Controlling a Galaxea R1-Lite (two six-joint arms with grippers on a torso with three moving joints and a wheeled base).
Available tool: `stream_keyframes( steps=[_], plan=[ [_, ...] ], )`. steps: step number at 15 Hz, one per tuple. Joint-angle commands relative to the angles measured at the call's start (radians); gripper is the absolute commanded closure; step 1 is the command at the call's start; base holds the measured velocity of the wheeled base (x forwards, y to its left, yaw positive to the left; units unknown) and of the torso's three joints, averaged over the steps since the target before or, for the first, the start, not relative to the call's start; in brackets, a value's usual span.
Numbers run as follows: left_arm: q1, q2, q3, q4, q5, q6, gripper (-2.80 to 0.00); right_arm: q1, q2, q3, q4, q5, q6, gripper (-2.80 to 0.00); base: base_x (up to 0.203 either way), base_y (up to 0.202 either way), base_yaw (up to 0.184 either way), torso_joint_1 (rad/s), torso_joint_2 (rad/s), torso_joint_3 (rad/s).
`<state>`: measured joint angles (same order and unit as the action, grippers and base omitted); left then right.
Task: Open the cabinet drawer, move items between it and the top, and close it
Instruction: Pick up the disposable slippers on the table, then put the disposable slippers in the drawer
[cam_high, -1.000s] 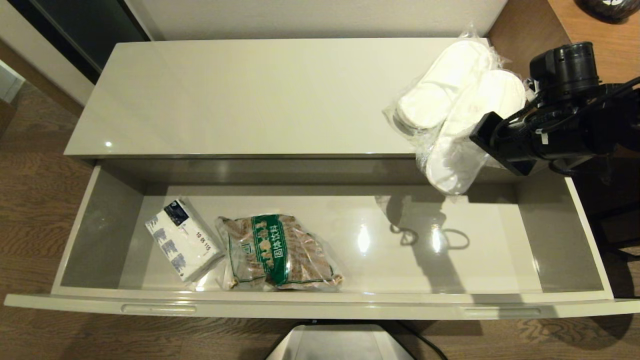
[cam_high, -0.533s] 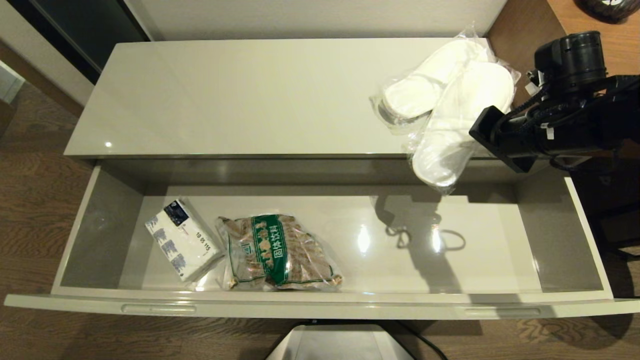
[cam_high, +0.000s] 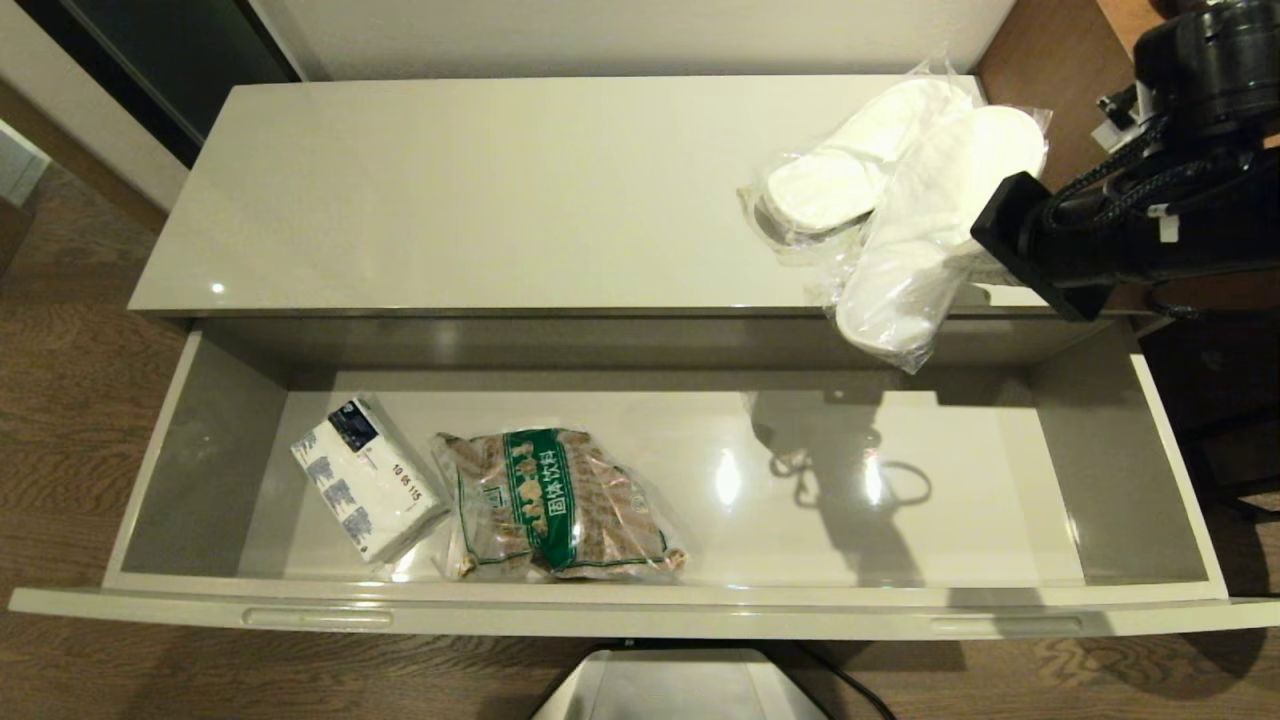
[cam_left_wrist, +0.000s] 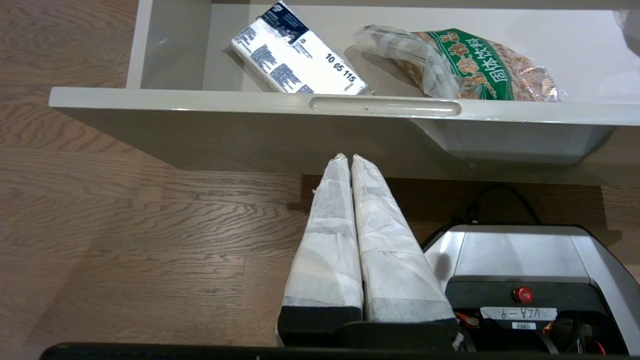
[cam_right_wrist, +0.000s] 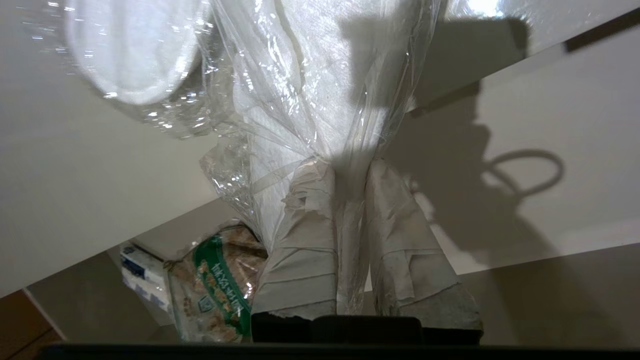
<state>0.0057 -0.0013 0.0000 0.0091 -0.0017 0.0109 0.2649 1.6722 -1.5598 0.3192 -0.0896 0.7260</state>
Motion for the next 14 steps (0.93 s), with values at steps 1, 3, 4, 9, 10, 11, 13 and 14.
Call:
stream_keyframes(
  steps=[1,3,4,9,10,11,13,14],
  plan=[
    [0.000,0.000,0.000,0.000,0.000,0.000,0.00,0.000,-0.055,-0.040,0.036,0.017,0.004,0.00,0.000,0.000,0.000,0.000,0.00,0.000],
    [0.000,0.001,0.000,0.000,0.000,0.000,0.00,-0.001,-0.068,-0.056,0.050,0.022,0.004,0.00,0.000,0.000,0.000,0.000,0.00,0.000],
    [0.000,0.000,0.000,0.000,0.000,0.000,0.00,0.000,-0.075,-0.061,0.058,0.023,0.004,0.00,0.000,0.000,0.000,0.000,0.00,0.000],
    [0.000,0.000,0.000,0.000,0.000,0.000,0.00,0.005,-0.143,-0.105,0.132,0.119,0.004,0.00,0.000,0.000,0.000,0.000,0.00,0.000],
    [0.000,0.000,0.000,0.000,0.000,0.000,0.00,0.011,-0.159,-0.108,0.141,0.132,0.002,0.00,0.000,0.000,0.000,0.000,0.00,0.000],
    [0.000,0.000,0.000,0.000,0.000,0.000,0.00,0.025,-0.177,-0.116,0.155,0.137,-0.002,0.00,0.000,0.000,0.000,0.000,0.00,0.000],
    [0.000,0.000,0.000,0.000,0.000,0.000,0.00,0.056,-0.203,-0.120,0.172,0.149,-0.010,0.00,0.000,0.000,0.000,0.000,0.00,0.000],
    [0.000,0.001,0.000,0.000,0.000,0.000,0.00,0.075,-0.216,-0.117,0.181,0.163,-0.018,0.00,0.000,0.000,0.000,0.000,0.00,0.000]
  ],
)
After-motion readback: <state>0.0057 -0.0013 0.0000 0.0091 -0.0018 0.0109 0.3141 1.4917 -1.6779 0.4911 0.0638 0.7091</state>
